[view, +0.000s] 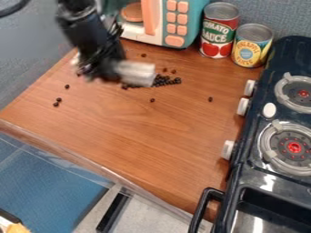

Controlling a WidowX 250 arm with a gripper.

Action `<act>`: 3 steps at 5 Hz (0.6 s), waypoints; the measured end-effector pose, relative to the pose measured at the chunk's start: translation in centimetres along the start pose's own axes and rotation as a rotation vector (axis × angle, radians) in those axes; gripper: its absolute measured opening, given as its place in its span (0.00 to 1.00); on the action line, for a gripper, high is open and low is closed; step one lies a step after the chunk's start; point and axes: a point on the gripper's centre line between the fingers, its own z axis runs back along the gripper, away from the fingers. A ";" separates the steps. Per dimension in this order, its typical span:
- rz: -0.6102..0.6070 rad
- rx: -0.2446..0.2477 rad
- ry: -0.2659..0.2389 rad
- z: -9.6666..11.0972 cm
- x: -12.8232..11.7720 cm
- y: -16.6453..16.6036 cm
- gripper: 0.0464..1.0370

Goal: Sweep into pile

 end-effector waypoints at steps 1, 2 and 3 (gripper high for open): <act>-0.046 0.047 -0.007 -0.8 2.0 3.2 0.34; -0.027 0.056 -0.026 -1.6 4.7 4.6 0.34; -0.003 0.089 -0.065 -3.1 7.5 5.2 0.34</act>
